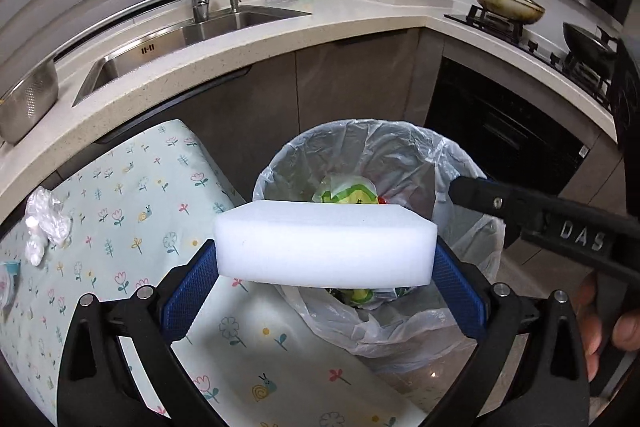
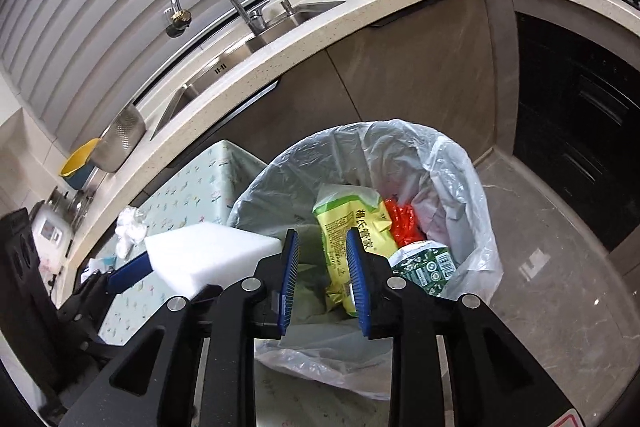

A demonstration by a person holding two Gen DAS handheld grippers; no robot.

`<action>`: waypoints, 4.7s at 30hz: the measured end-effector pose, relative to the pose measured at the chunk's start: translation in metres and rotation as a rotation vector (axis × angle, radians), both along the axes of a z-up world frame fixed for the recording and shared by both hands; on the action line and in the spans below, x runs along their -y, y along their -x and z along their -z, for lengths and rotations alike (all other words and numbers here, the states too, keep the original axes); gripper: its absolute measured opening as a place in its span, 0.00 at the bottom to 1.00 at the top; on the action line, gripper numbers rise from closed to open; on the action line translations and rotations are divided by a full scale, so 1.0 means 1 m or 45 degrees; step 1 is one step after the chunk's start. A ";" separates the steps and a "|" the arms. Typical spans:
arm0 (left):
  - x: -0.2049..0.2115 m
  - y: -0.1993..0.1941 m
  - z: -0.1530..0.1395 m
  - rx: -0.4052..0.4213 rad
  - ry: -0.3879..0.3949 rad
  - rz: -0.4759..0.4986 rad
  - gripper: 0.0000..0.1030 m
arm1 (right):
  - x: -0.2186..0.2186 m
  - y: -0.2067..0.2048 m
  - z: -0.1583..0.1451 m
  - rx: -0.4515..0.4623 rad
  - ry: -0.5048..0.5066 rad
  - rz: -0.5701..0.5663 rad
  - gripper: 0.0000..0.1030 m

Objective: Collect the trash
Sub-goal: 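Open the right tool to drop the pouch while the left tool releases the sponge, then move both tools back over the wipes pack and clear bag on the table, then grasp the blue-white wipes pack with the left tool while the right tool grasps the clear bag, then carry the wipes pack and clear bag over the trash bin with both tools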

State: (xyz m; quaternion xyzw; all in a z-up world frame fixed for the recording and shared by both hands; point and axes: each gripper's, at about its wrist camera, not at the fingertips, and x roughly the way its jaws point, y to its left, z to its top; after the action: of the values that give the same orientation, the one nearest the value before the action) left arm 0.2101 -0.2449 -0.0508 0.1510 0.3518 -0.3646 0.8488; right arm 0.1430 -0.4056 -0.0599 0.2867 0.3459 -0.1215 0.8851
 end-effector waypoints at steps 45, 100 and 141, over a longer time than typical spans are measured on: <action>-0.002 0.011 -0.009 0.076 0.012 0.011 0.93 | -0.006 0.007 -0.023 -0.042 0.130 0.018 0.54; -0.415 -0.177 -0.006 -0.050 0.004 -0.918 0.93 | -0.350 -0.252 -0.009 -0.070 0.360 -0.570 0.61; -0.338 -0.154 -0.065 -0.055 0.162 -0.658 0.34 | -0.310 -0.216 -0.062 0.025 0.389 -0.518 0.27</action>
State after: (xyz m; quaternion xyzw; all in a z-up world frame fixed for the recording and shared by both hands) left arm 0.3639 0.0928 0.0139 -0.0054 0.3730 -0.1603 0.9139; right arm 0.3591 -0.0957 0.0022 0.0752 0.3655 0.0109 0.9277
